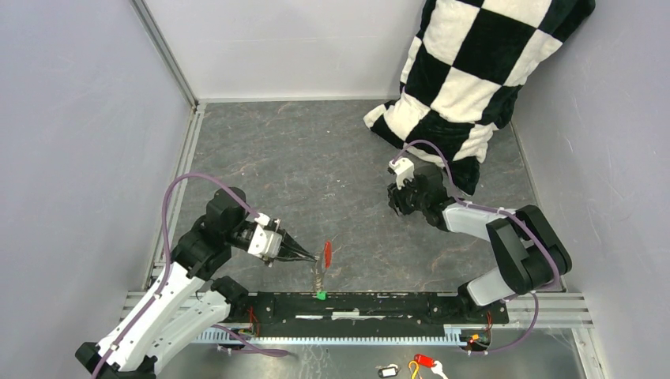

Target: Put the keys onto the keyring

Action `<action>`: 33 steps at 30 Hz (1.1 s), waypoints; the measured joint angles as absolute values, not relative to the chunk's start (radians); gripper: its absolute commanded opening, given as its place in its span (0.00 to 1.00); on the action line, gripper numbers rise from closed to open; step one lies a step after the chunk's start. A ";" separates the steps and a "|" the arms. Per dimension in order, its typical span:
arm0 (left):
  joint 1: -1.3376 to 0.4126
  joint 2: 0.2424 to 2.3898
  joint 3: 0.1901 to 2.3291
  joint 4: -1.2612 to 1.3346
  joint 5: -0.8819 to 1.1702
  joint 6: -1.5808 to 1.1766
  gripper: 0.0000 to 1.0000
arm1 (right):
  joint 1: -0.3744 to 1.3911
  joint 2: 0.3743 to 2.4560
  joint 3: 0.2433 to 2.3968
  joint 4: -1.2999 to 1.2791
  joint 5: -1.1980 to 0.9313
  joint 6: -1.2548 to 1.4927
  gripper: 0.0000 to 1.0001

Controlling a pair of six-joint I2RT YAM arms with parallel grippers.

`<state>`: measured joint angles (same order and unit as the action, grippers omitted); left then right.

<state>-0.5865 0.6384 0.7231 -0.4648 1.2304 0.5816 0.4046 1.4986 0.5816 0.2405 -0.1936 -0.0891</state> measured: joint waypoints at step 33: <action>-0.587 0.622 0.753 -0.484 1.240 0.582 0.02 | 0.451 1.369 0.524 0.340 -0.358 0.035 0.48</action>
<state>-0.5865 0.6224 0.7528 -0.4839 1.2404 0.5819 0.4515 1.3685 0.5243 0.3405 -0.3580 0.0345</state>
